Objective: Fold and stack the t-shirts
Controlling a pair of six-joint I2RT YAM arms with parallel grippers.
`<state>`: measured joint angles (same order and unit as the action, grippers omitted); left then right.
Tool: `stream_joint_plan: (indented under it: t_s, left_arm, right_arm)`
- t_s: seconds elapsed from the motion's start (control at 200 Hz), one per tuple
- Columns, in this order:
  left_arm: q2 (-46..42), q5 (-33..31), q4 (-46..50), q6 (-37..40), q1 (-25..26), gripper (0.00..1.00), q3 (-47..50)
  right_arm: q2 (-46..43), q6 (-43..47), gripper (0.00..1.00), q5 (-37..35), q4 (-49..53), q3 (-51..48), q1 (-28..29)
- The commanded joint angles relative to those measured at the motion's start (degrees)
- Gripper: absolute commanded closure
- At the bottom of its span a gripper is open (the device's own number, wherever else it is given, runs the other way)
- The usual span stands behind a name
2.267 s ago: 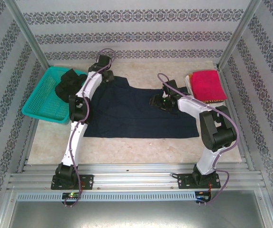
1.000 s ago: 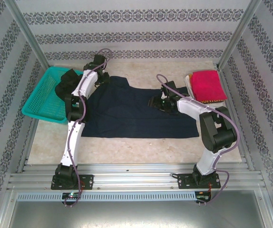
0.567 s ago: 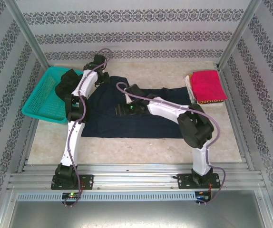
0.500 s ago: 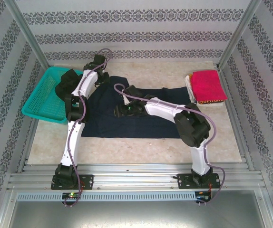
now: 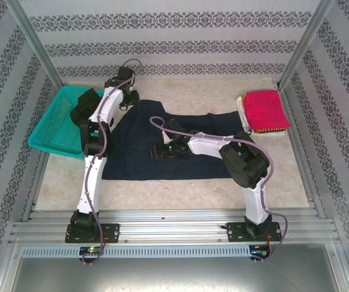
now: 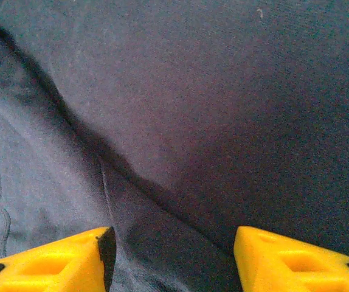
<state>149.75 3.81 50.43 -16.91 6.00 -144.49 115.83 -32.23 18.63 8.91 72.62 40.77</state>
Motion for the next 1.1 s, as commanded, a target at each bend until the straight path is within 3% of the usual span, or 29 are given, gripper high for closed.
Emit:
stream_joint_plan:
  t_s: [0.0, 0.16, 0.38, 0.754, 1.099]
  left_arm:
    - [-6.5, 1.4, -1.7, -0.2, -0.1, 0.56, 3.0]
    - [-7.9, 4.9, -4.2, 1.6, 0.0, 0.55, 7.3]
    - [0.0, 3.2, 4.3, 5.1, 0.0, 0.57, -0.7]
    - [8.6, -1.8, 8.2, 8.4, -0.2, 0.65, -9.2]
    - [9.6, -0.7, 12.6, 10.2, -0.1, 0.69, -8.9]
  right_arm:
    - [-0.5, -2.1, 0.45, -0.2, 3.5, -3.8, 0.8]
    - [-0.8, -2.1, 0.44, 0.2, 3.3, -3.4, 0.7]
    - [-0.1, -1.2, 0.44, 0.7, 4.6, 0.0, 0.7]
    - [0.3, -1.5, 0.44, 1.6, 4.8, 0.1, -0.2]
    - [-0.1, -1.9, 0.43, 1.8, 4.5, -0.1, -1.1]
